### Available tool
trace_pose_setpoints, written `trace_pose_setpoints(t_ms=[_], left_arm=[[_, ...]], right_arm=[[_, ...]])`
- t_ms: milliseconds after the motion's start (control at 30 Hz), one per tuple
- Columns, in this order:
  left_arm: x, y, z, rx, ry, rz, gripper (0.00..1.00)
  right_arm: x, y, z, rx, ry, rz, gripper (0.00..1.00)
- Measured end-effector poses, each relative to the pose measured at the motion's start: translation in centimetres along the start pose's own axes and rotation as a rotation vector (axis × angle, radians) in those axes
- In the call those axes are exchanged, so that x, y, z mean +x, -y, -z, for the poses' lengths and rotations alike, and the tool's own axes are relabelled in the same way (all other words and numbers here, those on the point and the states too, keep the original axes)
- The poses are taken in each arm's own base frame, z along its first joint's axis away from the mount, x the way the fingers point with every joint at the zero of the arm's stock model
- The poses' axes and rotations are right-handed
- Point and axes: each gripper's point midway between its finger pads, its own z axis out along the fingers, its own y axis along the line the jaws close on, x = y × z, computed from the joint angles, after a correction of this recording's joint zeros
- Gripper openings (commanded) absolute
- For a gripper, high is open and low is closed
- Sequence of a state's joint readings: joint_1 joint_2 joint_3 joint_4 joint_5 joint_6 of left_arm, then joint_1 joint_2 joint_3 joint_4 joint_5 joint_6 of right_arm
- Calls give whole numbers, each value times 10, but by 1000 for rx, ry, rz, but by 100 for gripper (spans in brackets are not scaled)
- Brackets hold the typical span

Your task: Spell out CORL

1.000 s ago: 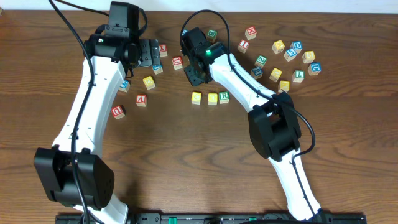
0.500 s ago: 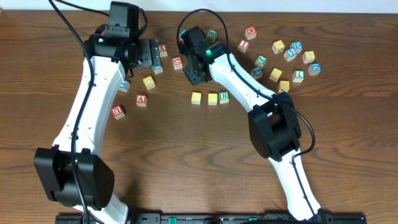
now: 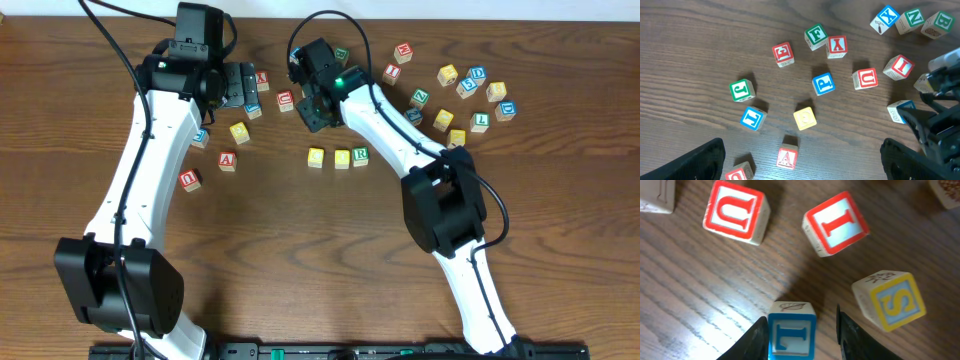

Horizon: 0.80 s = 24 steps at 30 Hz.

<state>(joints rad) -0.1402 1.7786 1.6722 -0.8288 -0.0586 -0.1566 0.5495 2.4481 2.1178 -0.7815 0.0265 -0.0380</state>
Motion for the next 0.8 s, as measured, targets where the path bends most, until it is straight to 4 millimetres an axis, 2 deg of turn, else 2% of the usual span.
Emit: trace_pose_setpoints(t_ms=[233,400,533,800], left_arm=[[0,0,0,0,0,0,98],[0,0,0,0,0,0,98],[0,0,0,0,0,0,98],[0,0,0,0,0,0,98]], right_arm=[[-2,2,-4,-4,10,-5,38],[-3,1,-4,-10,11,-5,31],[-3,0,-5,-14,11,-5,30],[0,-2,-4,-25,-1,-6,35]])
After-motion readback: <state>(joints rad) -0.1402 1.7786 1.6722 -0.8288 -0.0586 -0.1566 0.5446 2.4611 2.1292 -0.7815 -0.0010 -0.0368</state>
